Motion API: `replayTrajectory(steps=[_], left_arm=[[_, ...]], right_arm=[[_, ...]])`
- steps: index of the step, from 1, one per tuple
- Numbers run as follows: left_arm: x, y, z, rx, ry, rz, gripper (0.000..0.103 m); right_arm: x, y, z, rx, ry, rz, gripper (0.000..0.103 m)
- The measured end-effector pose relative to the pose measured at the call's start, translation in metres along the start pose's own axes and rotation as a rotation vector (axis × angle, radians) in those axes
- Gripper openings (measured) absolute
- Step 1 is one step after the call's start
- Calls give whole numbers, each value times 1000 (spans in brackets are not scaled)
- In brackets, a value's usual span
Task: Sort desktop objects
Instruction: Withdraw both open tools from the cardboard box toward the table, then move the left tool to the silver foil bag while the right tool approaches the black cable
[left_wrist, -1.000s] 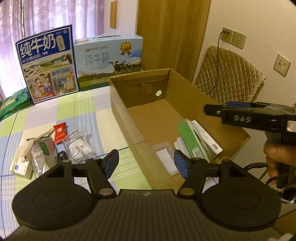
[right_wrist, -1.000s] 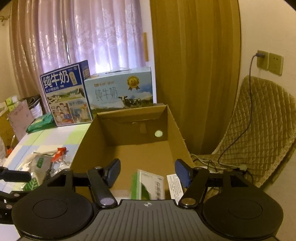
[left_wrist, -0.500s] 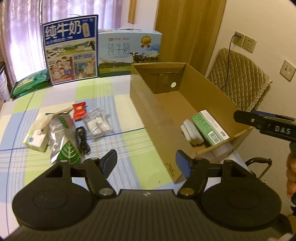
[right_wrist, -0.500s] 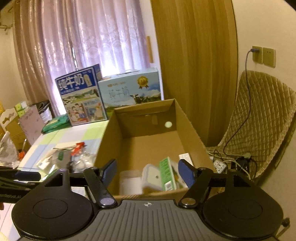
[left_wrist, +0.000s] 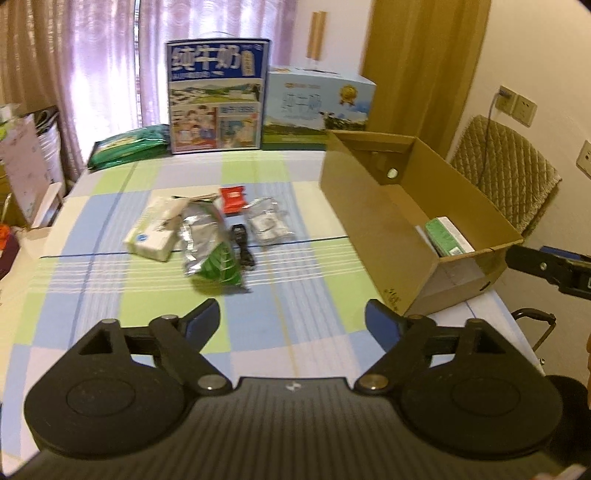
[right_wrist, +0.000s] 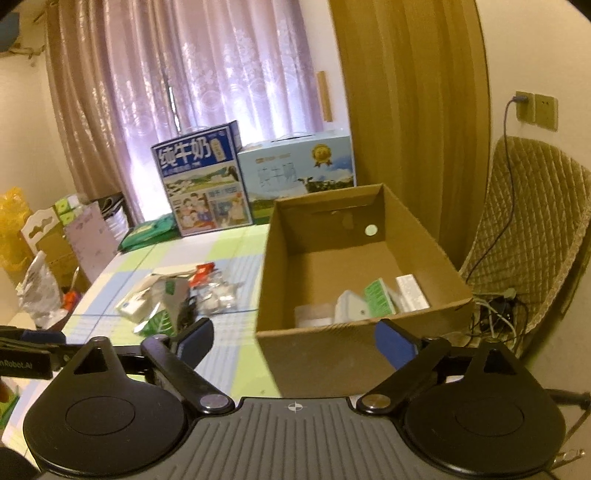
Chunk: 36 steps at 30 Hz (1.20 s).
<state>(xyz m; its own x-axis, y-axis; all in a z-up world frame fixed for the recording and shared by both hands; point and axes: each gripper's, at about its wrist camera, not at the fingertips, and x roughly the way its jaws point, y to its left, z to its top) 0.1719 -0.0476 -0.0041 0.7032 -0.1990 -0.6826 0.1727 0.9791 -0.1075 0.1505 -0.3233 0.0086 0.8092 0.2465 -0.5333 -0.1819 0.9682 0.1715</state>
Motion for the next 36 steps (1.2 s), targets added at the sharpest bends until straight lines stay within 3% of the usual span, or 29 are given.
replayTrajectory(steps=[3, 17, 36], left_arm=[[-13, 14, -7, -19, -13, 16, 93], [-46, 66, -35, -94, -19, 85, 101], [-49, 82, -46, -123, -4, 96, 101]], right_arm=[[-5, 15, -4, -19, 1, 10, 101], [0, 66, -27, -87, 86, 69, 101], [7, 85, -33, -122, 125, 83, 101]])
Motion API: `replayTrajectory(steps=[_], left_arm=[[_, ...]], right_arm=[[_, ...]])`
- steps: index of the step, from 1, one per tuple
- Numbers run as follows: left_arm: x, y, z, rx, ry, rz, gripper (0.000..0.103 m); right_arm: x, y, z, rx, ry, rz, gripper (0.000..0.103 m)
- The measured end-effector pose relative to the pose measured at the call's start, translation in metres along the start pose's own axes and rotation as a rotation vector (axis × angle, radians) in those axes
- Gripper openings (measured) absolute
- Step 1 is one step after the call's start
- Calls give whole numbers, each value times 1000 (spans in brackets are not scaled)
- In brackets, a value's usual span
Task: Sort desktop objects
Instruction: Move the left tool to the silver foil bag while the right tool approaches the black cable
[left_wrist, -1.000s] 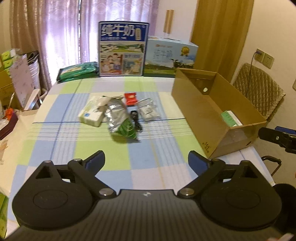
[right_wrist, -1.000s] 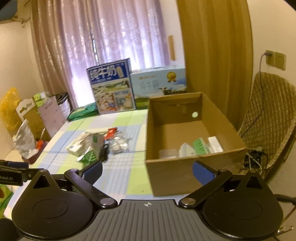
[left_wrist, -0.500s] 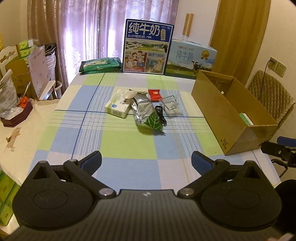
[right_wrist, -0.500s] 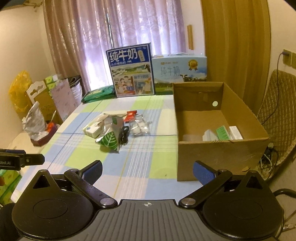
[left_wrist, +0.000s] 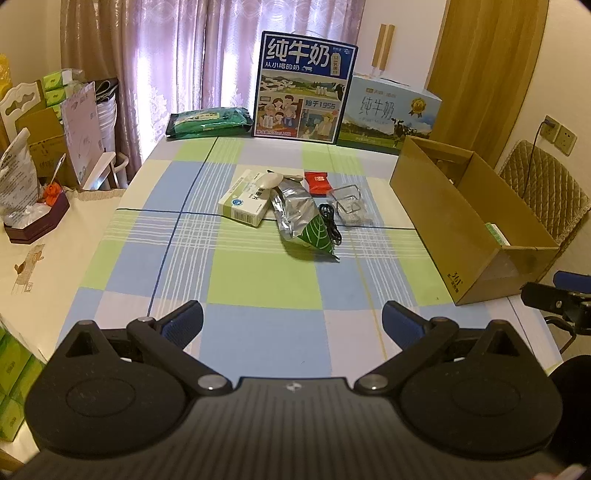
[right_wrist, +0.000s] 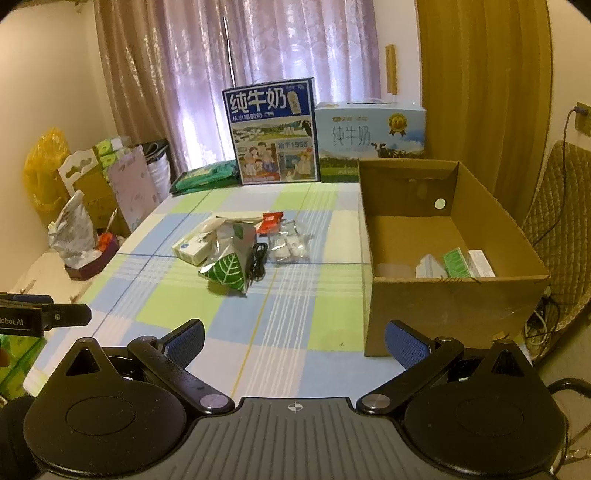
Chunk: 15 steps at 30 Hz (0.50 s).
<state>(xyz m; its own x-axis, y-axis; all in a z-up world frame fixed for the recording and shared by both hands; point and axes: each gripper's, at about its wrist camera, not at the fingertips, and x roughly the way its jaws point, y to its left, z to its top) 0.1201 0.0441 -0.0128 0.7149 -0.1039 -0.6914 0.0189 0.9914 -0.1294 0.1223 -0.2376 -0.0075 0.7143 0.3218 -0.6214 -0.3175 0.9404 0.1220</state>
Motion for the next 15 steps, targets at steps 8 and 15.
replayTrajectory(steps=[8, 15], left_arm=[[4, 5, 0, 1, 9, 2, 101], [9, 10, 2, -3, 13, 2, 101]], right_arm=[[6, 4, -3, -8, 15, 6, 101], [11, 8, 1, -15, 15, 12, 101]])
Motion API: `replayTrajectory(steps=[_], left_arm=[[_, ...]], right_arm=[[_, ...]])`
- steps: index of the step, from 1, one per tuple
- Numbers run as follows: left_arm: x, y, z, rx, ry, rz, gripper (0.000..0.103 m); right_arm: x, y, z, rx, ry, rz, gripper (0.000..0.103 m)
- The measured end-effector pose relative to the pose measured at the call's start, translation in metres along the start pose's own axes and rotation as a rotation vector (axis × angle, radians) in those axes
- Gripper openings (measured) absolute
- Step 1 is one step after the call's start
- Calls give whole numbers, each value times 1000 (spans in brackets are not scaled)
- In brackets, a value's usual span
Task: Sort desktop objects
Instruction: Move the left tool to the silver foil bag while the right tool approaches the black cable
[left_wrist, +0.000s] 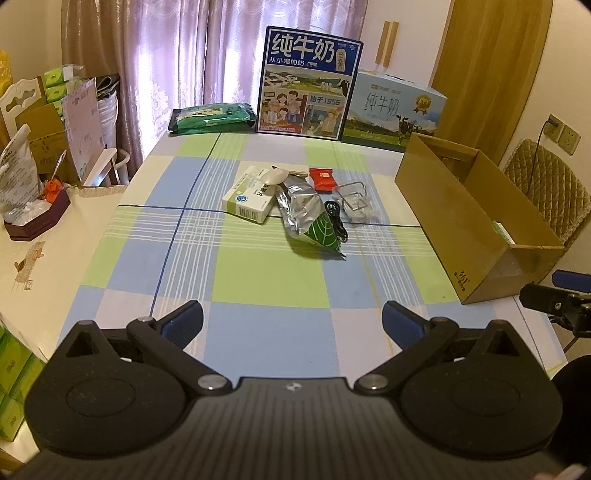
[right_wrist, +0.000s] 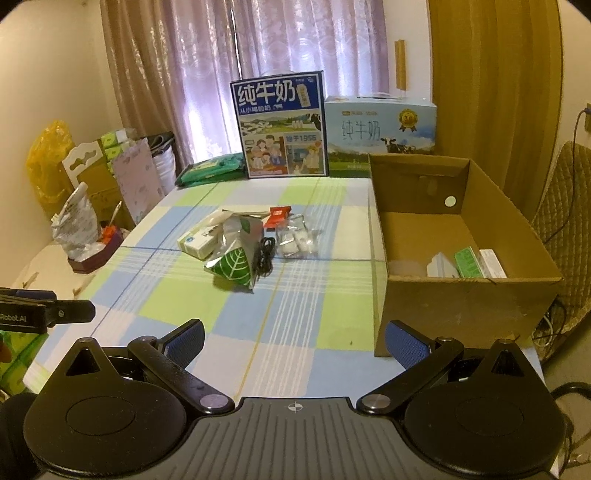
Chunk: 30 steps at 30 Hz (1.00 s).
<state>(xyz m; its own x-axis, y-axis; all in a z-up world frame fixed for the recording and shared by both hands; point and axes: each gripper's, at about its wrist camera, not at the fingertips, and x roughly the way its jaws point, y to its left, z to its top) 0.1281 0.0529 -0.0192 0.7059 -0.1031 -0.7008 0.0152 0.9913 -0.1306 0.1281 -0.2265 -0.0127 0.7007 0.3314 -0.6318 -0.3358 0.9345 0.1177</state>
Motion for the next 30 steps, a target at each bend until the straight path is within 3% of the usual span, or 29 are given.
replayTrajectory(steps=[15, 28, 30], left_arm=[[40, 6, 18, 40, 36, -10, 101], [131, 21, 50, 38, 92, -76, 101], [145, 23, 53, 41, 95, -82, 101]], right_arm=[[51, 12, 16, -43, 13, 38, 101], [153, 6, 29, -47, 72, 93, 100], [170, 5, 28, -59, 77, 101, 93]])
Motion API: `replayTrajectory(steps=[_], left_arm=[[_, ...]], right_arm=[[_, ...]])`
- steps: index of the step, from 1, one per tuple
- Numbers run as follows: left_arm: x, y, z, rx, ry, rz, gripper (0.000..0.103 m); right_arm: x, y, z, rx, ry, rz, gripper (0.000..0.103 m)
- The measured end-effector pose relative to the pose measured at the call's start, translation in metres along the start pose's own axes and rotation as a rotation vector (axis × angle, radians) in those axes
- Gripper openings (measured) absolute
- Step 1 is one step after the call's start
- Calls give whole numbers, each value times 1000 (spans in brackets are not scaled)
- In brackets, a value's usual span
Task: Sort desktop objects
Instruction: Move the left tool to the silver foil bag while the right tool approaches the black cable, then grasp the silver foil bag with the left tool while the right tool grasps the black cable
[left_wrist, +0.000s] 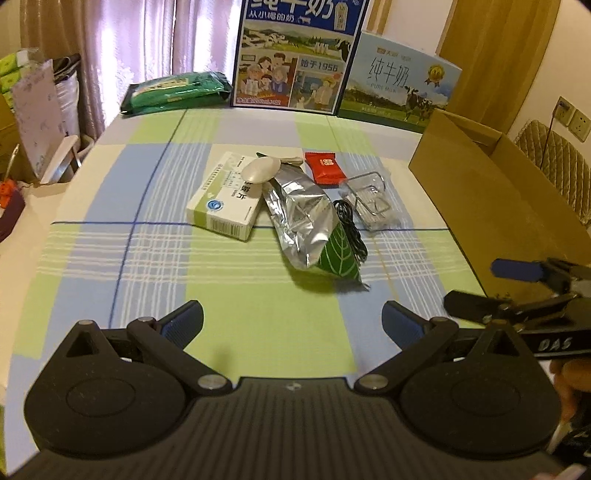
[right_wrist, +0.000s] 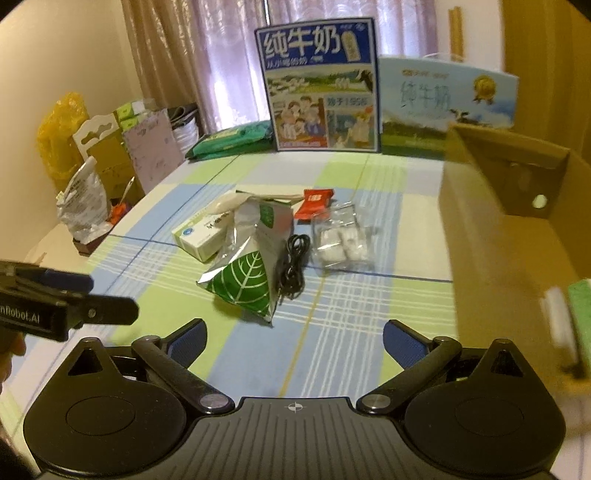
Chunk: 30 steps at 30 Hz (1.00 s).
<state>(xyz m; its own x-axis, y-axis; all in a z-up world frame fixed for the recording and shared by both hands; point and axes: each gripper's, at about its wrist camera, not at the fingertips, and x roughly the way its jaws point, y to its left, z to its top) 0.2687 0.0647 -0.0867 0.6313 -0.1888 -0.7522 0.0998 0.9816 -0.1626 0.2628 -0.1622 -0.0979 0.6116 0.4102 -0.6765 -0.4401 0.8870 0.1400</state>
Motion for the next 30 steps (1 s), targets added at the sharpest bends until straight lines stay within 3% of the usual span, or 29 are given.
replayTrajectory(steps=[6, 13, 19, 23, 27, 30], left_arm=[[36, 0, 16, 10, -4, -31, 97], [72, 3, 30, -25, -24, -93, 93], [101, 4, 39, -54, -15, -133, 84], [114, 2, 41, -36, 7, -136, 68], [114, 4, 41, -8, 22, -137, 53], [106, 2, 43, 64, 17, -97, 51]], right_arm=[[44, -12, 1, -1, 26, -15, 69], [71, -25, 8, 8, 36, -42, 66], [85, -34, 8, 13, 57, -55, 66], [94, -32, 11, 3, 49, -35, 65], [104, -25, 16, -11, 39, -9, 56], [110, -19, 20, -15, 31, 21, 51]])
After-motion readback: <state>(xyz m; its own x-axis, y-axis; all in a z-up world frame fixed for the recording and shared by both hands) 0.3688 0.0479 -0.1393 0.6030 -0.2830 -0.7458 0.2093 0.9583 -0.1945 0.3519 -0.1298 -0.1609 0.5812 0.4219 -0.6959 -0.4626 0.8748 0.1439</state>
